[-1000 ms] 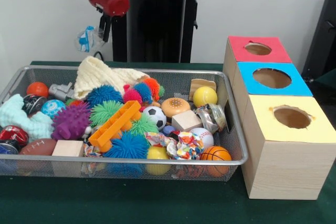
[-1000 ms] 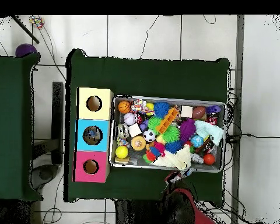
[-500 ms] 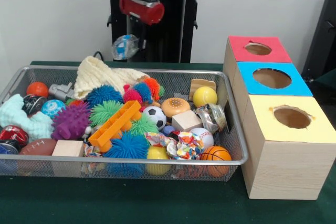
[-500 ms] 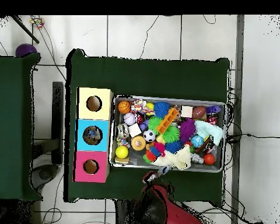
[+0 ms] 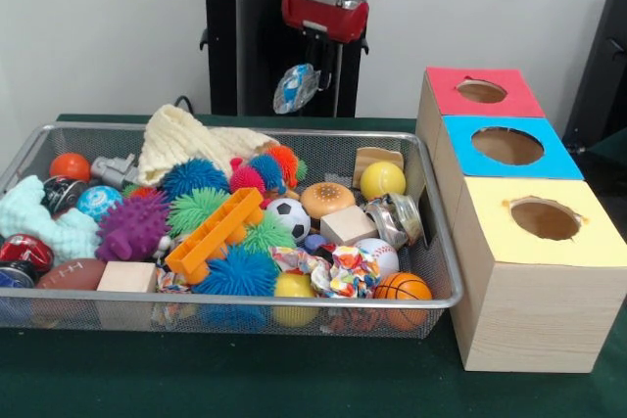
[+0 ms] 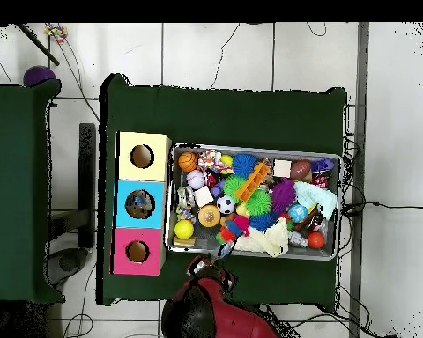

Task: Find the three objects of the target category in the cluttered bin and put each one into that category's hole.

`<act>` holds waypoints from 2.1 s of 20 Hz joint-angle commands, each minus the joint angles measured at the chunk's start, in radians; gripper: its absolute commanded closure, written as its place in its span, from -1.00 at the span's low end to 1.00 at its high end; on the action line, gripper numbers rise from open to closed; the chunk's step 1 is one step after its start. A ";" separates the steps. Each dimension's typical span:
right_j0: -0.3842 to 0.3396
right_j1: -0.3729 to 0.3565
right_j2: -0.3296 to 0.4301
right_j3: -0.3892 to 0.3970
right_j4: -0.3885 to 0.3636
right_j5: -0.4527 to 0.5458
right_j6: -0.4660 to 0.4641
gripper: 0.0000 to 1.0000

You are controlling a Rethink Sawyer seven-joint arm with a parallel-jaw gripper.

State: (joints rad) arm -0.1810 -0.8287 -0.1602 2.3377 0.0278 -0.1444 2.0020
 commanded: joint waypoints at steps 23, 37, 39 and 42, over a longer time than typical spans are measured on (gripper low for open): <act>0.046 -0.168 -0.023 0.052 0.042 0.164 0.197 1.00; 0.340 -0.062 -0.045 0.027 0.218 0.107 0.279 1.00; 0.375 -0.057 -0.048 0.017 0.252 0.117 0.288 1.00; 0.417 -0.055 -0.046 0.012 0.298 0.121 0.301 1.00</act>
State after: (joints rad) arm 0.1950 -0.9379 -0.2117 2.4255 0.2082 0.0267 2.0028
